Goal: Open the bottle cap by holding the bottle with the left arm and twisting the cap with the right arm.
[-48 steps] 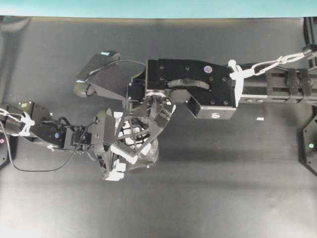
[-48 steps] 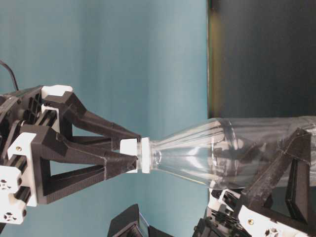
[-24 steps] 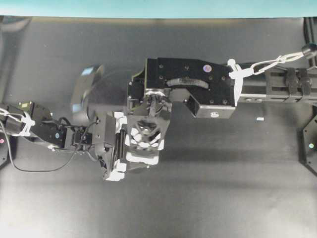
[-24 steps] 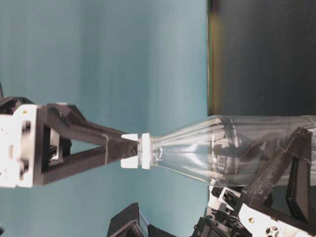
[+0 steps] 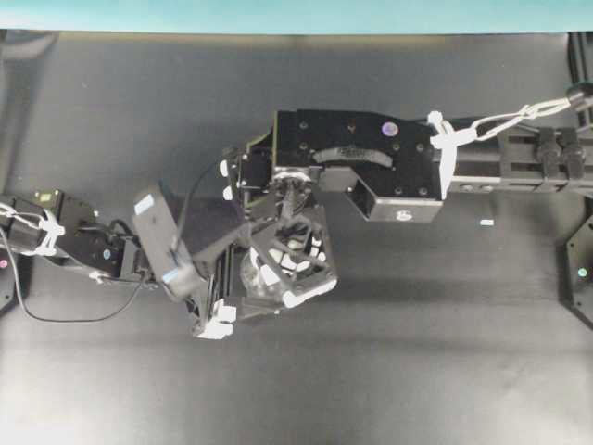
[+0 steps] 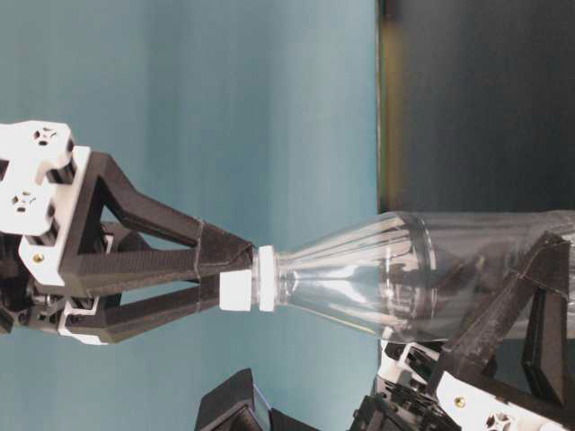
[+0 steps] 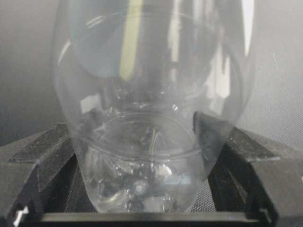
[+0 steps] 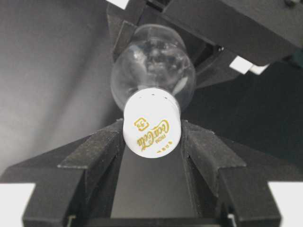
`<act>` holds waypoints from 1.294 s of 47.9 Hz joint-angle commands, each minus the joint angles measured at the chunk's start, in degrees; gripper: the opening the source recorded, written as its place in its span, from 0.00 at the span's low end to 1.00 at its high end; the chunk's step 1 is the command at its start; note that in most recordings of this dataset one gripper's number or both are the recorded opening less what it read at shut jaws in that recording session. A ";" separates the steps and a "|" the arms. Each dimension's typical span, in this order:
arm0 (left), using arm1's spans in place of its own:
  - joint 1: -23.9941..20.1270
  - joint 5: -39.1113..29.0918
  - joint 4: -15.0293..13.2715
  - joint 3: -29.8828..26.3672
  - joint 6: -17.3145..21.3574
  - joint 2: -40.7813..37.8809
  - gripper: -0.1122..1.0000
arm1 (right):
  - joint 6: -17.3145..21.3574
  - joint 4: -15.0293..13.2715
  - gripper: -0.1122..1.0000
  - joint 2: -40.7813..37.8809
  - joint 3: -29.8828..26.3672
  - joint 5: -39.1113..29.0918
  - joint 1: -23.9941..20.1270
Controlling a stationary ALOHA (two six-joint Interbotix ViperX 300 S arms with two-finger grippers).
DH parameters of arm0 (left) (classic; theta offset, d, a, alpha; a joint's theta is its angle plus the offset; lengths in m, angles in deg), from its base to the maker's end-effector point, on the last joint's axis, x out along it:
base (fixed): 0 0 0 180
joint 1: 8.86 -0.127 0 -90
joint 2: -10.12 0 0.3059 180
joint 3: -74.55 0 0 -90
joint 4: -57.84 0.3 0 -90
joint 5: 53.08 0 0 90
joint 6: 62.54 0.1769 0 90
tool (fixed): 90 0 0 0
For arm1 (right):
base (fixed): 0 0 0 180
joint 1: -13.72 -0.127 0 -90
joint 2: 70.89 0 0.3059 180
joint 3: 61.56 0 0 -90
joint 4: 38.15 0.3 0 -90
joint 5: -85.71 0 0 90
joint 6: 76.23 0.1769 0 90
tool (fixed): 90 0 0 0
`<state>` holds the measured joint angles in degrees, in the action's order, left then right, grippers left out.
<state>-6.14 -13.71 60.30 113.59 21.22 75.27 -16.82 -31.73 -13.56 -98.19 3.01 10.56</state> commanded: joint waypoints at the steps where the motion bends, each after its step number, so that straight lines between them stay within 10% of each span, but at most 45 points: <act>1: 0.35 -0.53 0.09 -0.18 -0.18 -0.18 0.84 | -2.11 -0.09 0.43 0.35 0.09 0.62 0.00; 29: 0.26 -1.14 0.09 0.00 -0.09 -0.18 0.84 | -0.26 -0.09 0.44 2.55 3.08 2.29 0.26; 40: 0.09 -1.14 0.09 -0.09 0.00 -0.18 0.84 | 2.46 -0.18 0.86 5.19 4.75 5.54 0.62; 62: -0.18 -1.49 0.09 -0.53 -0.26 -0.18 0.86 | 13.45 -0.18 0.84 19.16 17.05 10.28 0.88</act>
<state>-6.32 -14.50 60.21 113.33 21.31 75.36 -5.57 -32.08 1.29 -82.89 11.01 11.17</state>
